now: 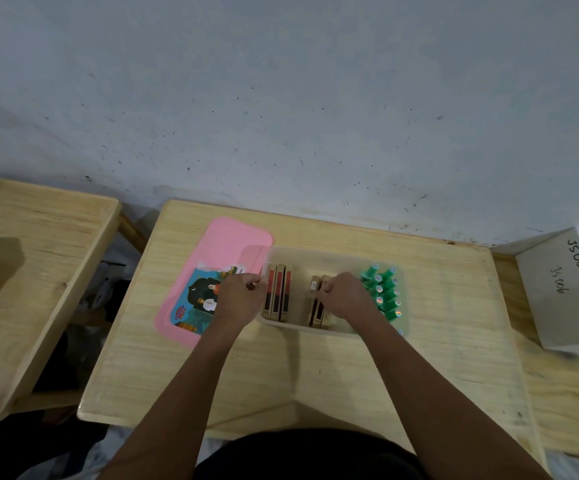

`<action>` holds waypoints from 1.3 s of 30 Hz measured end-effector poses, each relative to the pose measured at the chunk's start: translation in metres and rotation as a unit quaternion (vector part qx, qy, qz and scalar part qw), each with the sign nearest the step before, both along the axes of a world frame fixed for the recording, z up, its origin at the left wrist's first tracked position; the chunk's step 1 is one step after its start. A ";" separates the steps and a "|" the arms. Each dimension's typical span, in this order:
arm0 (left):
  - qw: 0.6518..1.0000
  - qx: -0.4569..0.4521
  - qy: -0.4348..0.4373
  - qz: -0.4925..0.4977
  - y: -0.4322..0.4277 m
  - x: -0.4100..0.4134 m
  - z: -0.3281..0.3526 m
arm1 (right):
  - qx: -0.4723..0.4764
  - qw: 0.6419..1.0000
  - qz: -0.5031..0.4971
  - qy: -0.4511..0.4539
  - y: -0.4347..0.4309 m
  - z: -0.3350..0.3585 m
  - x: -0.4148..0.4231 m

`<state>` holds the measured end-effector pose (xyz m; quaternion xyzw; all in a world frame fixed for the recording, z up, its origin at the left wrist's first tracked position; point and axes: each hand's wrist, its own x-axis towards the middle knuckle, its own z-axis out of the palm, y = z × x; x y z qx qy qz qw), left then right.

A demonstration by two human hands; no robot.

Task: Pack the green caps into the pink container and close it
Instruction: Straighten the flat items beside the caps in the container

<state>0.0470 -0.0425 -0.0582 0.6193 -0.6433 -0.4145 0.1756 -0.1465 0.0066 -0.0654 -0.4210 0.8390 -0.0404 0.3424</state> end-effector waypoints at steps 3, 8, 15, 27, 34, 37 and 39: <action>1.000 -0.005 0.000 -0.002 0.000 0.000 0.000 | 0.018 0.998 0.041 0.053 0.006 -0.007 0.016; 1.000 -0.009 0.000 -0.004 0.000 -0.002 0.000 | 0.001 0.995 0.043 0.093 0.005 -0.008 0.031; 1.000 -0.017 0.001 -0.007 0.000 -0.001 -0.002 | -0.036 0.997 -0.023 0.063 0.000 -0.018 0.047; 1.000 -0.013 0.006 -0.011 0.001 0.000 0.000 | -0.078 0.977 -0.151 -0.125 -0.009 -0.017 0.042; 1.000 -0.005 0.015 -0.005 0.002 -0.001 0.001 | -0.069 0.983 -0.124 -0.120 -0.010 -0.015 0.040; 1.000 -0.003 0.014 -0.004 0.002 -0.001 0.000 | -0.054 0.988 -0.111 -0.098 -0.013 -0.018 0.038; 1.000 -0.006 0.010 -0.003 0.002 -0.001 0.001 | -0.042 0.993 -0.095 -0.060 -0.013 -0.018 0.039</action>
